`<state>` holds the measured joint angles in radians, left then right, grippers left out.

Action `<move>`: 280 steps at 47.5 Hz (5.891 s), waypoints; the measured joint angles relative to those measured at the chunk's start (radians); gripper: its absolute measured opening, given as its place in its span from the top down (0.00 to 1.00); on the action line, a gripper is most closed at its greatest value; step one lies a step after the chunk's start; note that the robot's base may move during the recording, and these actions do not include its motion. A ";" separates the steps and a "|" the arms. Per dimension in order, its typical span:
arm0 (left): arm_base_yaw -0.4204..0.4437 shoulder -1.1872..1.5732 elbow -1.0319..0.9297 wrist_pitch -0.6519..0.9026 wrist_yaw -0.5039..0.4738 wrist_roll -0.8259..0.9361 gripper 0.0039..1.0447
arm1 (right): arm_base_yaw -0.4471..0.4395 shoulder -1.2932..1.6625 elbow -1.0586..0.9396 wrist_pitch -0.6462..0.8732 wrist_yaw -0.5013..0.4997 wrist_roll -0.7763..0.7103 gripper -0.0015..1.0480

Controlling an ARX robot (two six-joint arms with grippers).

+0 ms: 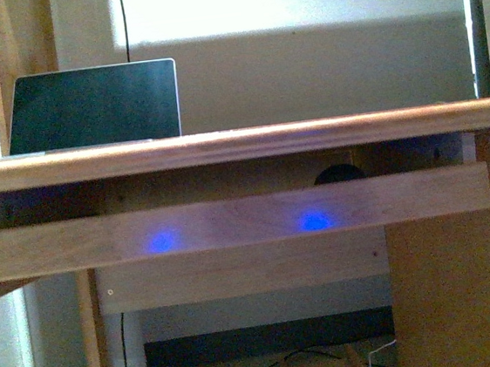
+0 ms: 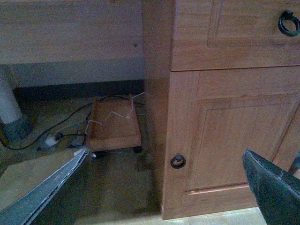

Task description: Place mouse

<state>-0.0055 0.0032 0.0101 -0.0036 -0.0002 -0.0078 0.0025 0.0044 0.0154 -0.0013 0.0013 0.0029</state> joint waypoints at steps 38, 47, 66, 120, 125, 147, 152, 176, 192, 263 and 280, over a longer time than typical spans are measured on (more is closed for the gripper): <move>0.000 0.000 0.000 0.000 0.000 0.000 0.07 | 0.000 0.000 0.000 0.000 0.000 0.000 0.07; -0.014 0.059 0.029 -0.089 -0.060 -0.115 0.07 | 0.000 0.000 0.000 0.000 0.000 0.000 0.07; 0.138 0.788 0.228 0.273 0.190 0.048 0.07 | 0.000 0.000 0.000 0.000 -0.001 0.000 0.07; 0.076 1.796 0.729 0.782 0.287 1.275 0.07 | 0.000 0.000 0.000 0.000 -0.001 0.000 0.07; 0.069 1.832 0.766 0.778 0.289 1.286 0.07 | 0.000 0.000 0.000 0.000 -0.001 0.000 0.07; 0.045 1.855 0.847 0.566 0.301 1.275 0.07 | 0.000 0.000 0.000 0.000 -0.001 0.000 0.07; 0.026 1.802 0.841 0.438 0.307 1.200 0.07 | 0.000 0.000 0.000 0.000 -0.001 0.000 0.07; -0.127 1.348 0.571 0.120 0.564 0.726 0.07 | 0.000 0.000 0.000 0.000 -0.001 0.000 0.07; -0.185 1.066 0.581 0.173 0.529 0.071 0.07 | 0.000 0.000 0.000 0.000 -0.001 0.000 0.07; -0.019 0.059 0.059 -0.002 -0.018 -0.003 0.98 | 0.000 0.000 0.000 0.000 -0.001 0.000 0.07; 0.000 0.006 0.000 0.000 -0.001 -0.002 0.98 | 0.000 0.000 0.000 0.000 -0.002 0.000 0.07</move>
<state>-0.0051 0.0093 0.0101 -0.0040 -0.0010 -0.0093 0.0025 0.0044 0.0154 -0.0013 -0.0002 0.0029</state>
